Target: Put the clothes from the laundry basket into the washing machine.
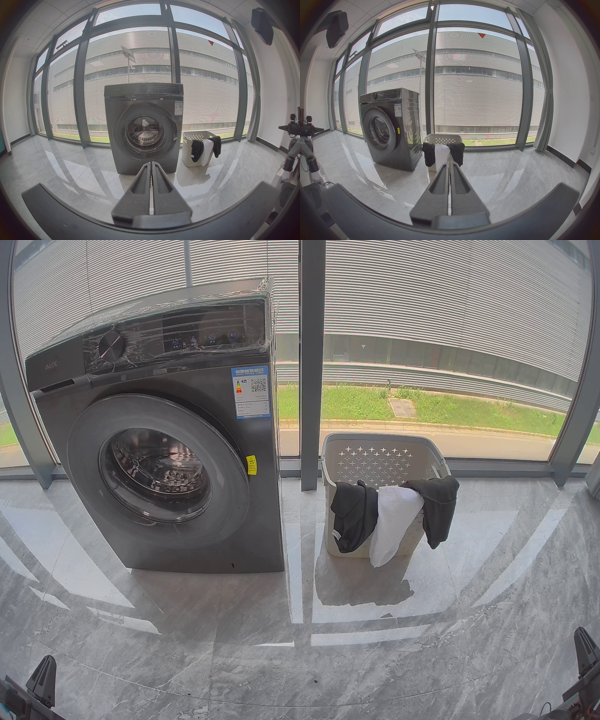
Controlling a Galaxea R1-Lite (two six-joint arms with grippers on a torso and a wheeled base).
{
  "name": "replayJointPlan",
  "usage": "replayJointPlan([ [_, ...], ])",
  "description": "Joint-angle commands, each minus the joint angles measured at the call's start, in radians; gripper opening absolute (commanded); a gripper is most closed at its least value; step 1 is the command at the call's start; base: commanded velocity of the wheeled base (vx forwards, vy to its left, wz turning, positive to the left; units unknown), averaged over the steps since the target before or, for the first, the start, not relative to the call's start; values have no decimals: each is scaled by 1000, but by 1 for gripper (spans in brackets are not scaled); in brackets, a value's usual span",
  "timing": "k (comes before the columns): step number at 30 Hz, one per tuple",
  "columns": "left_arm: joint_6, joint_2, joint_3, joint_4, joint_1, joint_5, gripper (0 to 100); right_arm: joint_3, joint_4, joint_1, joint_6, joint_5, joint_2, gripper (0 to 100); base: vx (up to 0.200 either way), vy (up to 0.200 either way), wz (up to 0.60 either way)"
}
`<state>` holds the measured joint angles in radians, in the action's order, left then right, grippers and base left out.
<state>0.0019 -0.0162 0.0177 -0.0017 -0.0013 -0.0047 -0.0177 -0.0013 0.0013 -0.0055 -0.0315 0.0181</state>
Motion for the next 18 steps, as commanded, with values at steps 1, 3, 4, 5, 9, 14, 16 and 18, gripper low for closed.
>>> replayJointPlan([
  [1,0,15,-18,0,0,0,0,18,0,0,-1,1,-18,0,0,0,0],
  [3,0,15,-18,0,0,0,0,18,0,0,-1,1,-18,0,0,0,0],
  [4,-2,15,-18,0,0,0,0,18,0,0,-1,-1,-18,0,0,0,0],
  [5,-2,16,-18,0,0,0,0,18,0,0,-1,1,-18,0,0,0,0],
  [9,-2,15,-18,0,0,2,0,18,0,0,-1,-1,-18,0,0,0,0],
  [14,0,15,-18,0,0,0,0,18,0,0,-1,-1,-18,0,0,0,0],
  [16,0,15,-18,0,0,0,0,18,0,0,-1,-1,-18,0,0,0,0],
  [18,0,15,-18,0,0,0,0,18,0,0,-1,-1,-18,0,0,0,0],
])
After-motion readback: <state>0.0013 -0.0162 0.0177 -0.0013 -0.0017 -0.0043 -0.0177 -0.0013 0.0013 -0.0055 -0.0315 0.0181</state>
